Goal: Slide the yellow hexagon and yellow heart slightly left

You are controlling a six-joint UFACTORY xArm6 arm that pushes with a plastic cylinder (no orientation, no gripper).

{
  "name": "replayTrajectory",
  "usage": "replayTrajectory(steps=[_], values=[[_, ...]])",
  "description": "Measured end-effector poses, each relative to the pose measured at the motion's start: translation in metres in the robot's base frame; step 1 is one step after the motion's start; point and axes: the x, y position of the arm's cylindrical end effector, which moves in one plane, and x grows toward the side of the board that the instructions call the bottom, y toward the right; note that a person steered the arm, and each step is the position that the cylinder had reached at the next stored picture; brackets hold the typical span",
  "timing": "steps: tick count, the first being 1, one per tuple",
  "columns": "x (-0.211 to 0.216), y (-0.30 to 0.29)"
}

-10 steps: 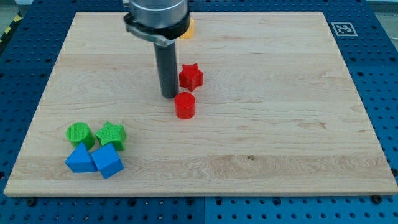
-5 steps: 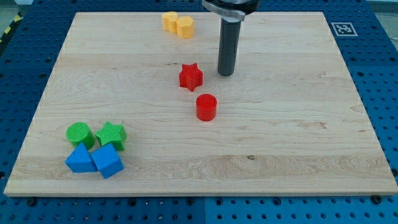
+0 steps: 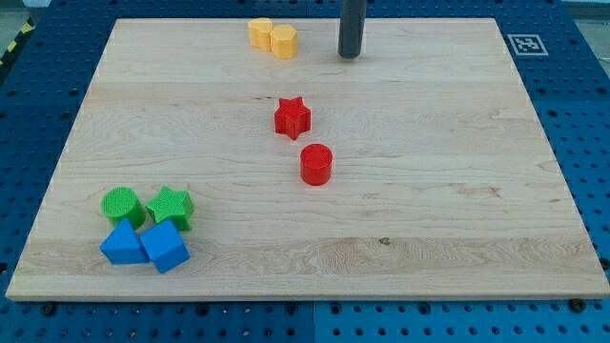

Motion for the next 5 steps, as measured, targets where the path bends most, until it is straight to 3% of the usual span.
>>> replayTrajectory(steps=[3,5], values=[[0.003,-0.102],[0.021,-0.096]])
